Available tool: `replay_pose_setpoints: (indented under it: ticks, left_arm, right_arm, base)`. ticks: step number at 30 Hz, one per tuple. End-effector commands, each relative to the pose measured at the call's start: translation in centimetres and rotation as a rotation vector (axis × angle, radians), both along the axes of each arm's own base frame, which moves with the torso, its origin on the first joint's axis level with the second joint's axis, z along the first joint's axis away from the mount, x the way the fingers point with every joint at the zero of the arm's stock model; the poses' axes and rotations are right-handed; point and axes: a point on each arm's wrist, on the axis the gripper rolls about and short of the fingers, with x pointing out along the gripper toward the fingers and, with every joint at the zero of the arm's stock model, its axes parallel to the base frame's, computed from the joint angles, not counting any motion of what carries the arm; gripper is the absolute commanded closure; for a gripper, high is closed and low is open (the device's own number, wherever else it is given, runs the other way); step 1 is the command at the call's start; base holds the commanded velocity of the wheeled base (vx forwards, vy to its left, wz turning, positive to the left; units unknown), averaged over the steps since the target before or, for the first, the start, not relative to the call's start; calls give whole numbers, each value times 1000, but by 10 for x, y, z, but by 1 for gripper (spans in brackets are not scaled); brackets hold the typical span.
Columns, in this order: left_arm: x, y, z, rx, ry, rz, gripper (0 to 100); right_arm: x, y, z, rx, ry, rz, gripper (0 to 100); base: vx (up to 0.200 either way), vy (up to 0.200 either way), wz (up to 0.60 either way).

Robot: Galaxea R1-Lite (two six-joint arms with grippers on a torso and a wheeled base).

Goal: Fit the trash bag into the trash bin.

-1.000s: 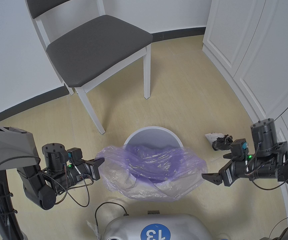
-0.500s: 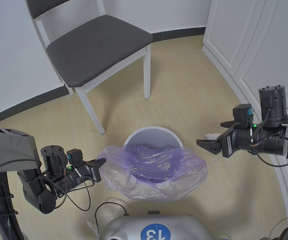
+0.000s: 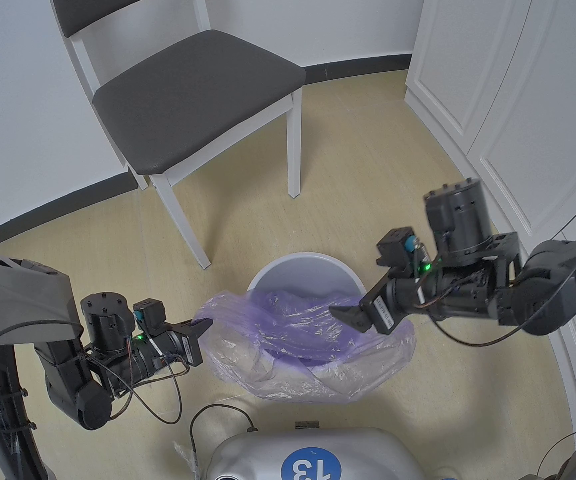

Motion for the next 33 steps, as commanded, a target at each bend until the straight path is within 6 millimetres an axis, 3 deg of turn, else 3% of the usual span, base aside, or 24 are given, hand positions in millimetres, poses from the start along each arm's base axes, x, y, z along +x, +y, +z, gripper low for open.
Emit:
replay_pose_setpoints:
  ticks: [1,5,6,19,33]
  left_arm:
    - [1,1,-3,3,10,3,100]
    - [0,1,-4,4,14,3,100]
    - [0,1,-4,4,14,5,0]
    - [0,1,-3,3,12,5,0]
    - [-4,2,2,-6,-34,2,0]
  right_arm:
    - [10,25,-45,-81,82,41,0]
    - [16,33,-65,-103,106,50,0]
    - [17,34,-68,-101,104,50,0]
    - [22,57,-104,-122,136,80,0]
    - [26,65,-111,-124,134,77,0]
  base:
    - [0,0,0]
    - [0,0,0]
    - [0,0,0]
    - [0,0,0]
    - [0,0,0]
